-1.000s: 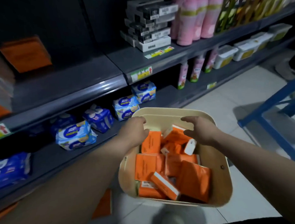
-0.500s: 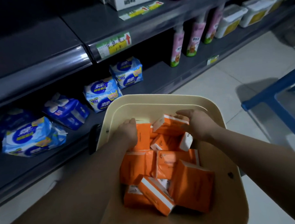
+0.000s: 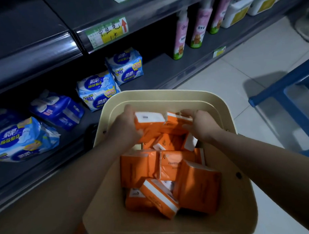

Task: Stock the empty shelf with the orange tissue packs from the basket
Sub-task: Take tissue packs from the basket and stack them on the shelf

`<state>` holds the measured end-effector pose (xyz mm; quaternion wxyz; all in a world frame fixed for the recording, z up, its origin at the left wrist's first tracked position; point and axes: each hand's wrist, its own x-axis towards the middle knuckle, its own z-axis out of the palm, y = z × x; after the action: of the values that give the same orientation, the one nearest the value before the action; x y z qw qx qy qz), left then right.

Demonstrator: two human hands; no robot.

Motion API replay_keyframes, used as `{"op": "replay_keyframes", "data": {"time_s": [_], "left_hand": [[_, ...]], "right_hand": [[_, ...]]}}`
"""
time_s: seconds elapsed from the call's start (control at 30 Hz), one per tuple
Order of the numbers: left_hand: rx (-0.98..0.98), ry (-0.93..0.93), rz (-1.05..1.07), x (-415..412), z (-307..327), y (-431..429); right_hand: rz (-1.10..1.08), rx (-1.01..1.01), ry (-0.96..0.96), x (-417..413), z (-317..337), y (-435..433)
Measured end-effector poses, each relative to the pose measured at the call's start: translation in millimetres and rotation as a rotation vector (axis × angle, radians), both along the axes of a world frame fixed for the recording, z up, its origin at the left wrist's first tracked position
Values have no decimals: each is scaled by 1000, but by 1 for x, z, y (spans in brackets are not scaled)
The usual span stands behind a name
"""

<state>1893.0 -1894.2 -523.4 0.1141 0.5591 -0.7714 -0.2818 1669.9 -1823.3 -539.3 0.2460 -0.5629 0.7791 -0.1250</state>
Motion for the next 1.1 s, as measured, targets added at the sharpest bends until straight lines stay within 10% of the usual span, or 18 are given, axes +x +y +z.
{"op": "replay_keyframes", "data": {"time_s": [0.5, 1.1], "left_hand": [[-58, 391, 136, 43, 36, 12], [-295, 311, 232, 145, 151, 20]], "right_hand": [[158, 137, 161, 17, -13, -18], [-82, -129, -411, 83, 172, -17]]}}
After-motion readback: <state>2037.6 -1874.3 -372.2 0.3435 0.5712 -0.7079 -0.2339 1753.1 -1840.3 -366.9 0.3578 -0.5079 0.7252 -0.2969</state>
